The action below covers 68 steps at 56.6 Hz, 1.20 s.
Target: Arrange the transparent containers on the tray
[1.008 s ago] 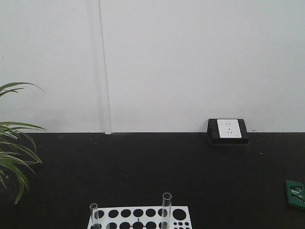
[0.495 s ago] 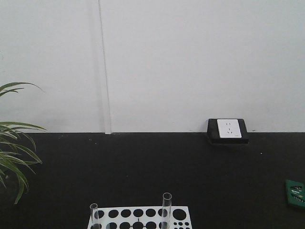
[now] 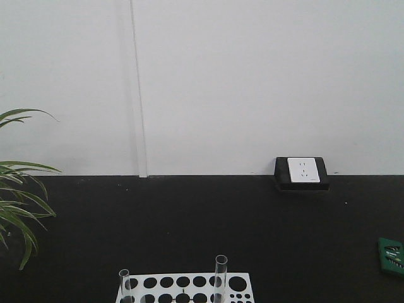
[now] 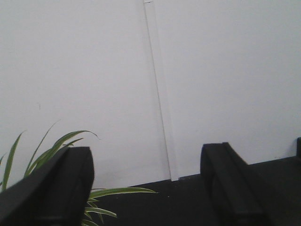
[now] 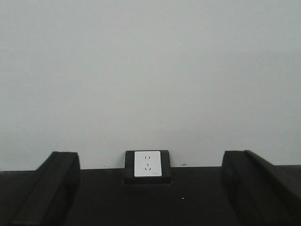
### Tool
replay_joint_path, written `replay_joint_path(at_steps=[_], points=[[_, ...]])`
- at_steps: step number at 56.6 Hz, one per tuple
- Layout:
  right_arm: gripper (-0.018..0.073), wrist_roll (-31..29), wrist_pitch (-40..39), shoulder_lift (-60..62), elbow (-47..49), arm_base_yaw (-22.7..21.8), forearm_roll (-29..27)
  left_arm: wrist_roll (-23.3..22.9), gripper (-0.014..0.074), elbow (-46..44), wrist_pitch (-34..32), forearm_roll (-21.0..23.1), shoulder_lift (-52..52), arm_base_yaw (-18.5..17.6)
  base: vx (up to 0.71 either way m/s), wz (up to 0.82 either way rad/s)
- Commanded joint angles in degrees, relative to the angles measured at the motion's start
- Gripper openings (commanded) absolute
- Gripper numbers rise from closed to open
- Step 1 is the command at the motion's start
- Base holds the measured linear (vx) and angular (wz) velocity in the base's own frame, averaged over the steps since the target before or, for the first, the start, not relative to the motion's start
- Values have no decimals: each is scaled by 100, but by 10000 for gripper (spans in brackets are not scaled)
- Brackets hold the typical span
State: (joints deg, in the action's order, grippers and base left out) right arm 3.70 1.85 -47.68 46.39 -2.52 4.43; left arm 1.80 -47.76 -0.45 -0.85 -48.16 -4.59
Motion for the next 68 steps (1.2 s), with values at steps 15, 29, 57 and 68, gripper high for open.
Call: replay_joint_path(at_steps=[15,29,57,68], points=[[678,75,-597,-35,185,-13,-495,-320,547,445,-514,85,37,-67,0,0],[571,64,-546,-52,185,-13,-443,-180,476,2353,-1532,-233,130,-710,0,0],[504,64,-622,-329,185,-13,-443,-1434,470,2860,-4354,-1802,-2116,-1501,0,0],[504,64,-728,-329,185,-13,-443,-1447,470,2798,-5364,-1940,-3049,-1501,0,0]])
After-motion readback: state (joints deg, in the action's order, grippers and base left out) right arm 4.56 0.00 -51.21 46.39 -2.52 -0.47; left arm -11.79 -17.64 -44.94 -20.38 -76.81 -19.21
